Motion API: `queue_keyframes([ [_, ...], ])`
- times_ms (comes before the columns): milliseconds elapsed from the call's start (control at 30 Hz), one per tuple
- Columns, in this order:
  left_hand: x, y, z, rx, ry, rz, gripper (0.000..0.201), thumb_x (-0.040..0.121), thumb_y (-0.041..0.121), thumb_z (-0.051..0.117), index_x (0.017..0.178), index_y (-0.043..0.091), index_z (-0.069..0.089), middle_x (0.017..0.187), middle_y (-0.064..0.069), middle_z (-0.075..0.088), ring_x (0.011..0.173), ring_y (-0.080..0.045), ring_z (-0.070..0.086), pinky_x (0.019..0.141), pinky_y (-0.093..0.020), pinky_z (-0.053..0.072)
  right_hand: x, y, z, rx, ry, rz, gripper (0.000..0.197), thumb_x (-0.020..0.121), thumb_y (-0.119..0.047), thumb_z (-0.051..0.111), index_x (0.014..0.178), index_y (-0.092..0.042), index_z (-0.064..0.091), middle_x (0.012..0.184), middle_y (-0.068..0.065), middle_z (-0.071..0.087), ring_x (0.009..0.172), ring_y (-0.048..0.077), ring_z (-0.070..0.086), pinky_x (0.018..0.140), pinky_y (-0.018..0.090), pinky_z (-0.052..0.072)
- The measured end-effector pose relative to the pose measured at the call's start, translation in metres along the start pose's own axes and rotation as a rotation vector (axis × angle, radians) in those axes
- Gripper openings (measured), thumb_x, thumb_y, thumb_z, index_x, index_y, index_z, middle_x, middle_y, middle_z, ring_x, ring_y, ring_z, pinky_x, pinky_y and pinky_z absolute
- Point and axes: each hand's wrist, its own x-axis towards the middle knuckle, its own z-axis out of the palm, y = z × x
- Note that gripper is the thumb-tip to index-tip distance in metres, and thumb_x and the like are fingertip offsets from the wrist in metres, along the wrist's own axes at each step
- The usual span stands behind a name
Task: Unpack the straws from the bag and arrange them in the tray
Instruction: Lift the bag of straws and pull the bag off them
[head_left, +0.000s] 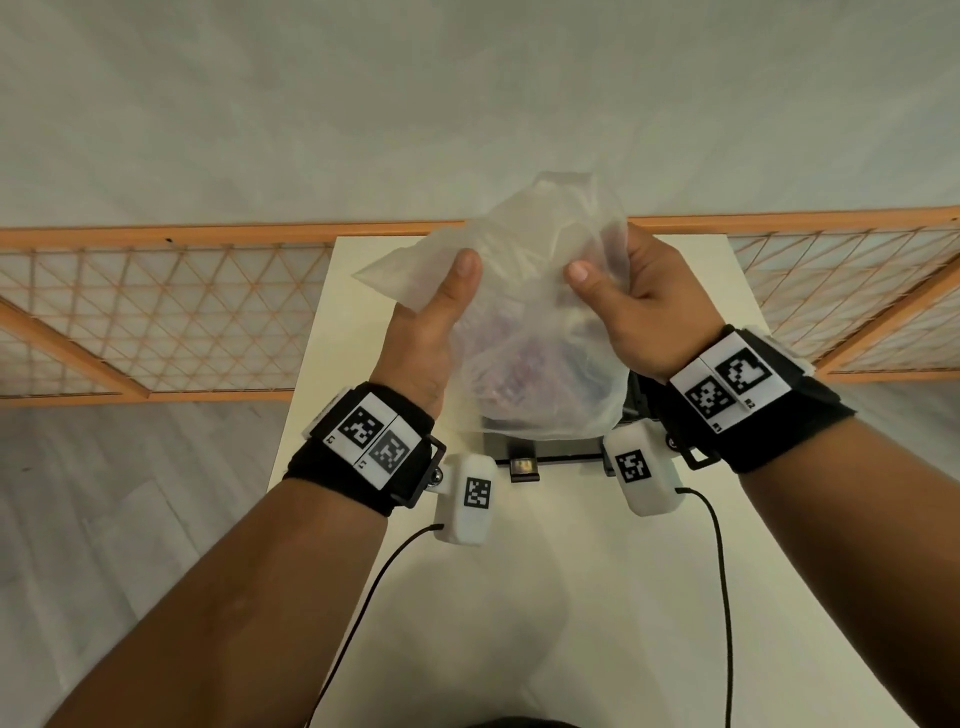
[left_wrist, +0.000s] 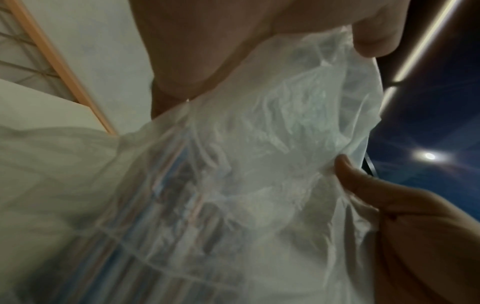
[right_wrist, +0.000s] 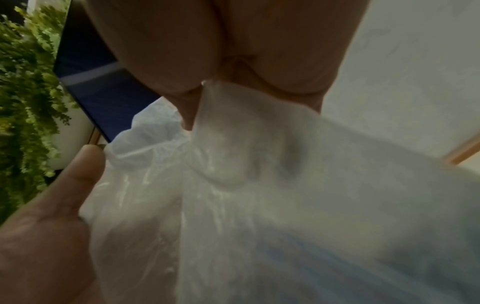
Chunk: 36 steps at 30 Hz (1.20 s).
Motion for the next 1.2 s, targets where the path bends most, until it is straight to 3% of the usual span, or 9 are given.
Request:
queue_keyframes([
  [200, 0.003, -0.01, -0.004, -0.036, -0.015, -0.028, 0.091, 0.083, 0.057, 0.074, 0.151, 0.006, 0.041, 0.15, -0.021, 0.05, 0.14, -0.037, 0.048, 0.116, -0.058, 0.036, 0.008, -0.005, 0.007, 0.034, 0.069, -0.022, 0.028, 0.096, -0.029, 0.057, 0.107, -0.003, 0.06, 0.097, 0.01, 0.07, 0.087, 0.022, 0.069, 0.082, 0.045, 0.056],
  [433, 0.022, -0.02, -0.014, 0.066, 0.188, -0.205, 0.109, 0.051, 0.09, 0.072, 0.135, 0.021, 0.063, 0.133, -0.001, 0.068, 0.128, -0.023, 0.061, 0.114, -0.048, 0.041, 0.003, 0.011, 0.009, -0.164, -0.155, 0.131, 0.099, 0.058, -0.062, 0.084, 0.139, -0.025, 0.042, 0.133, -0.011, 0.057, 0.124, 0.007, 0.054, 0.104, 0.038, 0.046],
  [500, 0.024, -0.017, -0.015, 0.075, 0.157, -0.203, 0.108, 0.053, 0.09, 0.072, 0.135, 0.02, 0.064, 0.134, -0.004, 0.068, 0.129, -0.026, 0.06, 0.114, -0.051, 0.04, 0.004, 0.014, 0.013, -0.225, -0.213, 0.167, 0.084, 0.063, -0.059, 0.082, 0.134, -0.026, 0.051, 0.125, -0.009, 0.064, 0.117, 0.01, 0.06, 0.102, 0.039, 0.048],
  [633, 0.014, -0.007, -0.009, 0.027, -0.015, -0.091, 0.097, 0.078, 0.077, 0.065, 0.145, 0.008, 0.052, 0.144, -0.018, 0.057, 0.136, -0.035, 0.053, 0.117, -0.053, 0.035, 0.004, 0.013, 0.014, -0.229, -0.099, 0.106, 0.002, 0.092, -0.032, 0.067, 0.092, -0.031, 0.066, 0.082, -0.019, 0.068, 0.078, -0.009, 0.064, 0.076, 0.019, 0.051],
  [767, 0.004, -0.001, -0.009, -0.01, -0.005, -0.037, 0.098, 0.066, 0.077, 0.071, 0.137, 0.011, 0.057, 0.138, -0.012, 0.063, 0.13, -0.027, 0.06, 0.105, -0.041, 0.05, 0.008, 0.003, 0.01, -0.156, 0.016, 0.05, 0.035, 0.097, -0.025, 0.061, 0.063, -0.03, 0.055, 0.048, -0.023, 0.056, 0.049, -0.007, 0.057, 0.052, 0.007, 0.037],
  [833, 0.003, -0.005, -0.011, -0.013, 0.0, -0.038, 0.098, 0.055, 0.081, 0.073, 0.131, 0.021, 0.059, 0.132, -0.001, 0.068, 0.126, -0.018, 0.062, 0.104, -0.037, 0.051, 0.01, 0.002, 0.008, -0.157, 0.051, 0.035, 0.045, 0.098, -0.025, 0.059, 0.055, -0.015, 0.053, 0.042, -0.012, 0.051, 0.04, 0.003, 0.049, 0.044, 0.012, 0.031],
  [900, 0.003, -0.012, -0.014, 0.031, 0.006, -0.05, 0.108, 0.057, 0.082, 0.073, 0.14, 0.017, 0.053, 0.14, -0.004, 0.063, 0.132, -0.02, 0.058, 0.111, -0.044, 0.044, 0.011, 0.001, 0.008, -0.155, 0.055, 0.024, 0.042, 0.099, -0.029, 0.057, 0.067, -0.003, 0.062, 0.051, -0.003, 0.056, 0.044, 0.005, 0.05, 0.047, 0.017, 0.035],
  [1100, 0.003, -0.022, -0.016, 0.076, -0.03, -0.163, 0.074, 0.095, 0.065, 0.045, 0.146, 0.011, 0.051, 0.144, -0.009, 0.06, 0.136, -0.022, 0.055, 0.121, -0.05, 0.032, 0.01, -0.001, 0.012, -0.183, -0.009, 0.038, 0.047, 0.101, -0.019, 0.054, 0.058, -0.032, 0.043, 0.04, -0.03, 0.047, 0.045, -0.011, 0.051, 0.048, 0.005, 0.035],
  [1200, 0.002, -0.02, -0.018, 0.046, -0.019, -0.128, 0.082, 0.091, 0.07, 0.046, 0.147, 0.011, 0.049, 0.146, -0.012, 0.058, 0.137, -0.027, 0.053, 0.12, -0.053, 0.032, 0.012, 0.001, 0.013, -0.148, 0.053, 0.028, 0.023, 0.1, -0.028, 0.054, 0.084, -0.021, 0.068, 0.066, -0.023, 0.064, 0.066, -0.008, 0.061, 0.063, 0.007, 0.04],
])
